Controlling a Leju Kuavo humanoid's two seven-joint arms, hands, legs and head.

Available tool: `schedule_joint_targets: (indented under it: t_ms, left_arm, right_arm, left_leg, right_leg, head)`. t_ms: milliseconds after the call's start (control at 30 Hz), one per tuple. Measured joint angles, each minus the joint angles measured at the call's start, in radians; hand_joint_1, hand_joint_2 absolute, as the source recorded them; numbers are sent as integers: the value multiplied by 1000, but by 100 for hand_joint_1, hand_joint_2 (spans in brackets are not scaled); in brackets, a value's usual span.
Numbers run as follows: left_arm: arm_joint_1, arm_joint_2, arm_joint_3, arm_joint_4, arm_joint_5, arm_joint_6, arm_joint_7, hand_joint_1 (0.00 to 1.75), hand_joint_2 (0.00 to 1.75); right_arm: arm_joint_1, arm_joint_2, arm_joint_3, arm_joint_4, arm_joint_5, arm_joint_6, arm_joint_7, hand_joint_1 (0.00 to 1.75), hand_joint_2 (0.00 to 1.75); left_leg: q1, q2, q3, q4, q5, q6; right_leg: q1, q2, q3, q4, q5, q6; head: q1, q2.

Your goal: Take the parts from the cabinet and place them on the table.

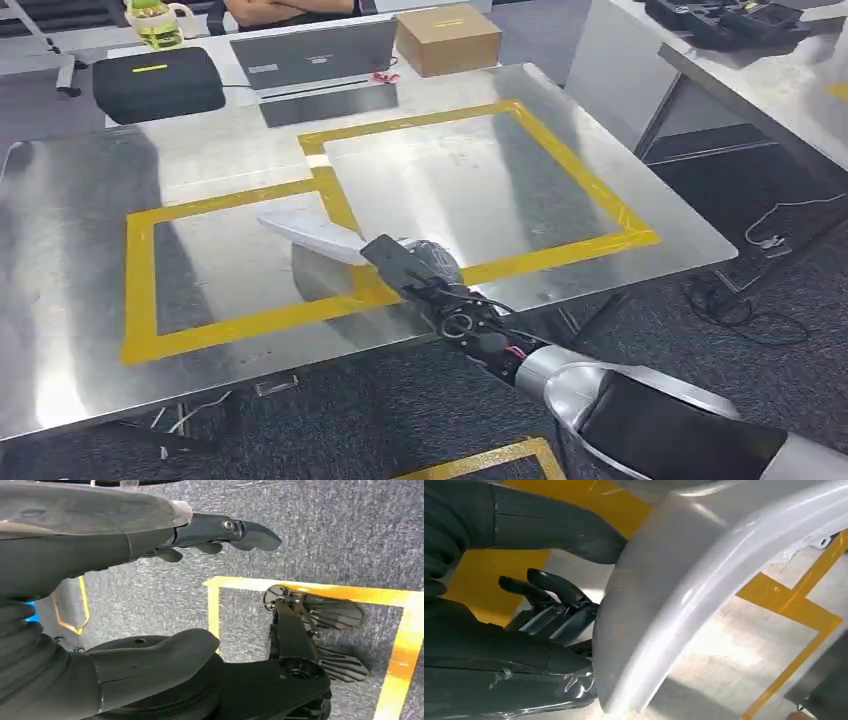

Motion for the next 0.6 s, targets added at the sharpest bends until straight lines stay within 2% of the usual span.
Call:
schedule_joint_targets:
  t_ms: [133, 167, 600]
  left_arm:
    - [0, 0, -3, 0, -11, -14, -13, 0, 175]
    - [0, 0, -5, 0, -11, -16, -15, 0, 0]
    - [0, 0, -17, 0, -6, -2, -10, 0, 0]
  right_arm:
    - [4, 0, 0, 13, 3, 4, -10, 0, 175]
    - [5, 0, 0, 16, 5, 6, -11, 0, 175]
    - [6, 0, 0, 31, 22, 18, -63, 0, 175]
  left_leg:
    - [0, 0, 0, 0, 0, 0]
    - [0, 0, 0, 0, 0, 0]
    - [0, 0, 0, 0, 0, 0]
  right_leg:
    - [0, 0, 0, 0, 0, 0]
    - [0, 0, 0, 0, 0, 0]
    - [0, 1, 0, 0, 0, 0]
  head:
    - [0, 0]
    - [0, 0]
    - [0, 0]
